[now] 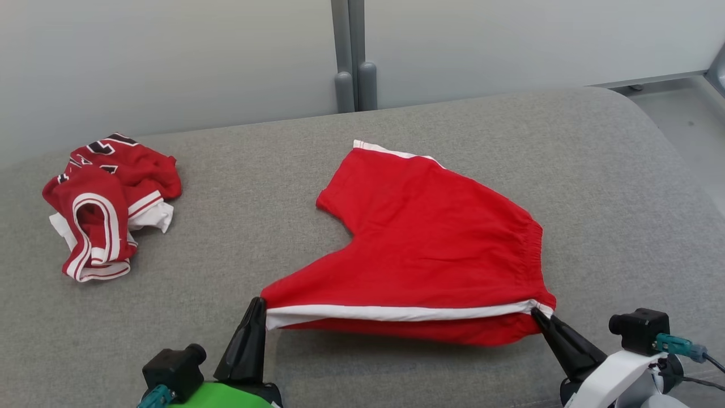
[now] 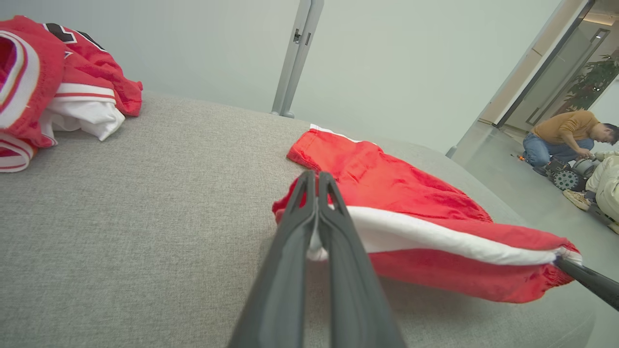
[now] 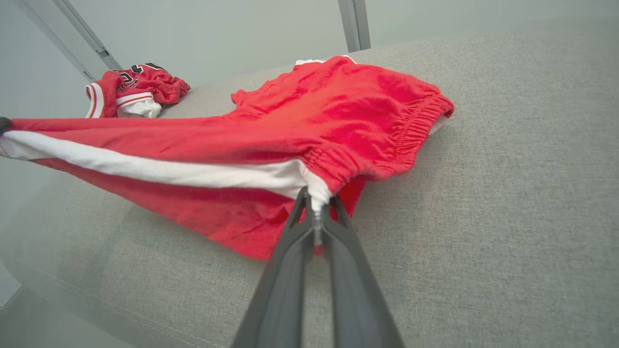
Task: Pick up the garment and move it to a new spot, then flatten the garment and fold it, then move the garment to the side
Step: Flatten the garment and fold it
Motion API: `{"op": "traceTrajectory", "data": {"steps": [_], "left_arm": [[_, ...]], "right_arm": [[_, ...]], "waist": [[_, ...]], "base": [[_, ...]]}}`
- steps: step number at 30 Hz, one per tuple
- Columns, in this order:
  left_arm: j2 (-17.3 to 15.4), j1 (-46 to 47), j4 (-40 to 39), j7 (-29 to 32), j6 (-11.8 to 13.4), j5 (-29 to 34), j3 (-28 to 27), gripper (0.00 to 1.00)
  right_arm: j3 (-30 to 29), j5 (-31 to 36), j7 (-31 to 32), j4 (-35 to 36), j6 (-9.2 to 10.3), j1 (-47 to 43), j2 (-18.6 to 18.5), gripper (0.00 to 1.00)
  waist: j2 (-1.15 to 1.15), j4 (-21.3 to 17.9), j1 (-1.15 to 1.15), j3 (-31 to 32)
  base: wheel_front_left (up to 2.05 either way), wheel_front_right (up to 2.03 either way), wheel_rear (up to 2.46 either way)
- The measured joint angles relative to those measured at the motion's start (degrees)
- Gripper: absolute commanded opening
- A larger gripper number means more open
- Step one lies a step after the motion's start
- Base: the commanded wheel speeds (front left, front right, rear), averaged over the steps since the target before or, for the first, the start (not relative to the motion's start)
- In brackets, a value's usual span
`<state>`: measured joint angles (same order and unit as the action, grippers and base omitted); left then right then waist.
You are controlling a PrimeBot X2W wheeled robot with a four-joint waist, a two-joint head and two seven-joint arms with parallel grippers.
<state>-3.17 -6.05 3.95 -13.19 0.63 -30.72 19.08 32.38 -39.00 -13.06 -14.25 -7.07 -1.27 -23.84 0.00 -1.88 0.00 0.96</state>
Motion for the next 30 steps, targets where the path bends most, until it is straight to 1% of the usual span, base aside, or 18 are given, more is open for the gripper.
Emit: {"op": "traceTrajectory", "data": {"steps": [6, 10, 13, 18, 23, 30], "left_arm": [[-0.1, -2.3, -4.4, 0.0, 1.0, 0.8, 0.6, 0.00], [-0.4, -4.5, -5.7, 1.2, 1.4, 0.8, 1.6, 0.00], [-1.1, -4.9, -6.4, 1.6, 2.0, 1.1, 1.0, 0.00], [-3.2, -4.4, -5.9, 3.3, 2.0, 1.2, 0.3, 0.00], [-4.7, 2.1, -3.9, 6.2, 1.3, 3.0, 1.0, 0.00], [-4.8, 13.4, -0.4, 10.1, 0.9, 3.4, 0.4, 0.00]], "right_arm": [[0.8, -0.6, 1.4, 2.0, 0.00, -1.8, -1.5, 0.00], [0.9, -0.6, 1.9, 3.0, 0.00, -1.8, -2.0, 0.00], [1.7, -0.6, 3.0, 3.7, 0.00, -1.7, -2.0, 0.00], [1.8, -2.2, 3.9, 4.1, 0.00, -1.2, -1.7, 0.00], [1.3, -4.7, 4.1, 4.8, 0.00, 1.3, -0.1, 0.00], [-0.8, -8.6, 5.3, 4.6, 0.00, 6.4, 3.0, 0.00]], "waist": [[0.00, 1.6, 0.00, 0.0], [0.00, 1.9, 0.00, -0.1], [0.00, 1.5, 0.00, -0.2], [0.00, -0.1, 0.00, -0.7], [0.00, -1.9, 0.00, -1.9], [0.00, -4.6, 0.00, -4.9]], "base": [[0.00, 0.00, 0.00], [0.00, 0.00, 0.00], [0.00, 0.00, 0.00], [0.00, 0.00, 0.00], [0.00, 0.00, 0.00], [0.00, 0.00, 0.00]]}}
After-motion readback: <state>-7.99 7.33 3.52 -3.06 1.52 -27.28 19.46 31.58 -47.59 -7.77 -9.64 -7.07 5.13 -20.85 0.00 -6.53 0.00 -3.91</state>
